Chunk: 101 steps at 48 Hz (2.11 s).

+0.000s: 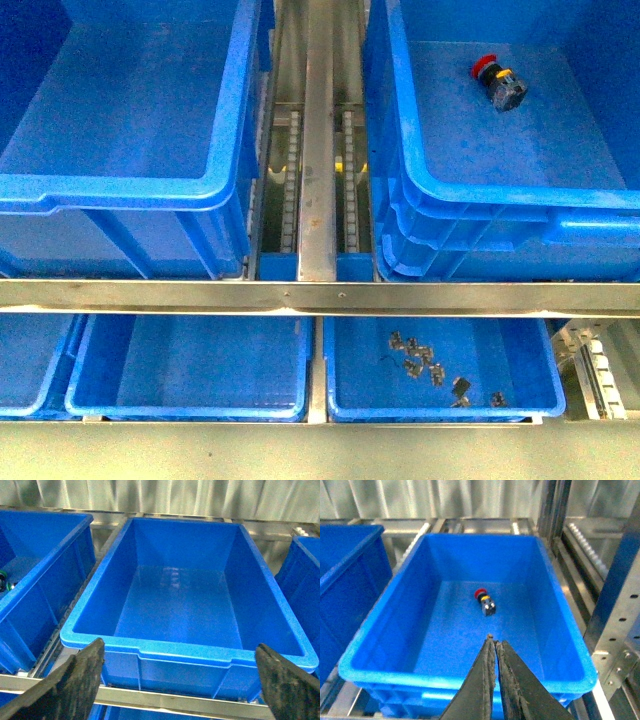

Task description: Pick red and yellow buttons and place in box

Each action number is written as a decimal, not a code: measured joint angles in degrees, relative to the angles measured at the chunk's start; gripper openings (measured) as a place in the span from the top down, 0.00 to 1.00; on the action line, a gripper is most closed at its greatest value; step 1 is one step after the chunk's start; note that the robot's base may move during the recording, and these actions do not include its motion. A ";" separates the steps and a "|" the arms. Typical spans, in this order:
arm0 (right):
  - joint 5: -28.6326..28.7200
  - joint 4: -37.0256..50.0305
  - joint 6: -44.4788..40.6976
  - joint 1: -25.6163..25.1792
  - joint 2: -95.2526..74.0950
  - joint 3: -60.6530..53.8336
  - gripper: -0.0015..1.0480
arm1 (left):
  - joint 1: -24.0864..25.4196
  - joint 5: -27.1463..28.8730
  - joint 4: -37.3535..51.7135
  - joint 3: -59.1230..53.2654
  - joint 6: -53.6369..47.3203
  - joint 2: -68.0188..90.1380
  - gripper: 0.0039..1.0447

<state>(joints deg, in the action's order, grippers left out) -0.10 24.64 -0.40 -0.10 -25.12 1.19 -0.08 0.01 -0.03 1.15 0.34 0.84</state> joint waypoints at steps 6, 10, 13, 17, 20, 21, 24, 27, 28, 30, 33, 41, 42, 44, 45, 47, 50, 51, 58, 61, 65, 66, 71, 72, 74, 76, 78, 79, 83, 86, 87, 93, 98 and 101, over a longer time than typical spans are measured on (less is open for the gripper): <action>0.07 -2.54 0.00 0.00 2.95 0.00 0.97 | 0.00 -0.02 0.00 0.00 -0.11 0.00 0.08; 0.09 -4.26 0.02 0.00 4.79 0.00 0.97 | 0.00 0.00 0.00 0.00 -0.11 0.00 0.07; 0.09 -5.49 0.02 0.00 6.10 0.00 0.97 | 0.00 -0.02 0.00 0.00 -0.11 0.00 0.07; 0.09 -7.19 0.02 0.00 7.67 0.00 0.97 | 0.00 -0.02 0.00 0.00 -0.11 0.00 0.07; 0.07 -8.57 0.00 0.00 9.14 0.00 0.97 | 0.00 -0.02 0.00 0.00 -0.11 0.00 0.07; 0.07 -8.94 0.00 0.00 9.53 0.00 0.97 | 0.00 -0.02 0.00 -0.02 -0.11 0.00 0.07; 0.09 -10.27 0.02 0.00 10.95 0.00 0.97 | 0.00 -0.02 0.00 0.00 -0.11 0.00 0.07; 0.09 -11.21 0.00 0.00 11.78 0.00 0.97 | 0.00 -0.02 0.00 0.00 -0.11 0.00 0.07; 0.09 -11.54 0.00 0.00 12.07 0.00 0.97 | 0.00 -0.02 0.00 0.00 -0.11 0.00 0.07; 0.09 -12.15 0.02 0.00 12.68 0.00 0.97 | 0.00 -0.02 0.00 0.00 -0.11 0.00 0.07; 0.07 -13.57 0.02 0.00 14.12 0.00 0.97 | 0.00 -0.02 0.00 -0.02 -0.11 0.00 0.07; 0.11 -24.06 0.02 0.04 23.41 0.02 0.97 | 0.00 0.00 0.00 0.00 -0.09 0.00 0.07; 0.11 -24.22 0.00 0.04 23.96 0.02 0.97 | 0.00 -0.02 0.00 0.00 -0.13 0.00 0.07; 0.09 -24.33 0.02 0.04 24.61 0.02 0.97 | 0.00 0.00 0.00 0.00 -0.11 0.00 0.07; 0.07 -24.35 0.02 0.04 24.76 0.02 0.97 | 0.00 0.00 0.00 0.00 -0.11 0.00 0.07; 0.09 -24.37 0.02 0.04 24.90 0.02 0.97 | 0.00 -0.02 0.00 0.00 -0.11 0.00 0.07; 0.09 -24.52 0.02 0.04 24.74 0.02 0.97 | 0.00 -0.02 0.00 0.00 -0.11 0.00 0.07; 0.09 -24.55 0.02 0.04 24.74 0.02 0.97 | 0.00 0.00 0.00 0.00 -0.11 0.00 0.07; 0.07 -24.55 0.00 0.04 24.85 0.02 0.87 | 0.00 0.00 0.00 0.00 -0.11 0.00 0.07; 0.09 -24.55 0.00 0.04 24.85 0.02 0.72 | 0.00 0.00 0.00 0.00 -0.11 0.00 0.07; 0.09 -24.55 0.00 0.04 24.85 0.02 0.52 | 0.00 0.00 0.00 0.00 -0.11 0.00 0.07; 0.09 -24.55 0.00 0.04 24.85 0.02 0.48 | 0.00 0.00 0.00 -0.02 -0.11 0.00 0.07; 0.09 -24.55 0.00 0.04 24.85 0.02 0.33 | 0.00 0.00 0.00 0.00 -0.11 0.00 0.07; 0.09 -24.55 0.00 0.04 24.85 0.02 0.30 | 0.00 0.00 0.00 0.00 -0.11 0.00 0.07; 0.02 -24.55 0.02 0.07 24.85 0.02 0.24 | 0.00 -0.09 0.00 0.00 -0.11 0.00 0.07; -0.22 -24.57 0.02 0.07 24.85 0.02 0.14 | 0.02 -0.09 0.02 0.00 -0.13 0.00 0.07; -0.28 -24.57 0.07 0.07 24.85 0.02 0.06 | 0.02 -0.26 0.02 0.00 -0.13 0.00 0.07; -0.28 -24.57 0.22 0.07 24.85 0.02 0.06 | 0.02 -0.24 0.02 0.00 -0.13 0.00 0.07; -0.11 -24.57 0.22 0.07 24.85 0.02 0.07 | 0.02 -0.15 0.00 0.00 -0.11 0.00 0.07; -0.07 -24.57 0.22 0.07 24.85 0.02 0.07 | 0.02 -0.04 0.00 0.00 -0.13 0.00 0.07; 0.04 -24.61 0.22 0.09 24.83 0.02 0.07 | 0.02 -0.07 0.00 0.00 -0.13 0.00 0.07; 0.04 -24.68 0.26 0.09 24.85 0.02 0.07 | 0.02 -0.04 0.02 0.00 -0.11 0.00 0.07; 0.07 -24.68 0.24 0.09 24.85 0.02 0.07 | 0.02 -0.07 0.00 0.00 -0.13 0.00 0.07; 0.00 -24.68 0.24 0.09 24.85 0.02 0.07 | 0.02 -0.04 0.00 0.00 -0.11 0.00 0.07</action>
<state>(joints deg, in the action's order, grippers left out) -0.10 -0.03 -0.16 -0.01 -0.27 1.21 -0.05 -0.03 -0.03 1.15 0.23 0.84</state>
